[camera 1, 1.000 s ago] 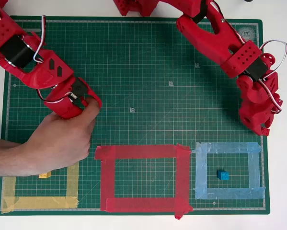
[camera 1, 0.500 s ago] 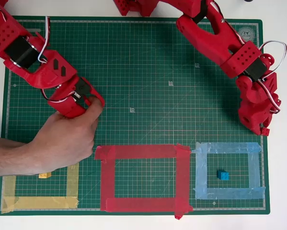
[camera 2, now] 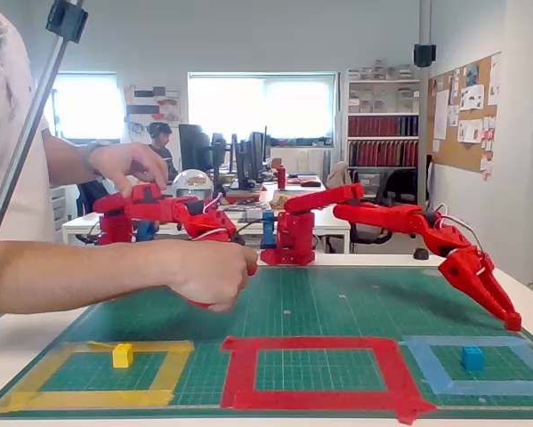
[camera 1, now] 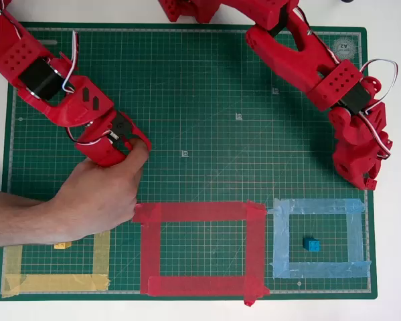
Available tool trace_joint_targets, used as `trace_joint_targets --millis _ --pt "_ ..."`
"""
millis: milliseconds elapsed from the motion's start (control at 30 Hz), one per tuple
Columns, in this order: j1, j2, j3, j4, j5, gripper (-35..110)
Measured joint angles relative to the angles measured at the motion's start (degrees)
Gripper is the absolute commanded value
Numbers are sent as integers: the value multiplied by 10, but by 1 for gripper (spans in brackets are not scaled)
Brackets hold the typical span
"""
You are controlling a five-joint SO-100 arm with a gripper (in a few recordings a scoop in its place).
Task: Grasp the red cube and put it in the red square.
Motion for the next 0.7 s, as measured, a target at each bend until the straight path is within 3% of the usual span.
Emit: trace_joint_targets --millis 533,600,700 --pt "-10 -32 -25 -18 0 12" --pt "-10 -35 -25 -19 0 3" --pt "-10 -35 -25 -20 1 1"
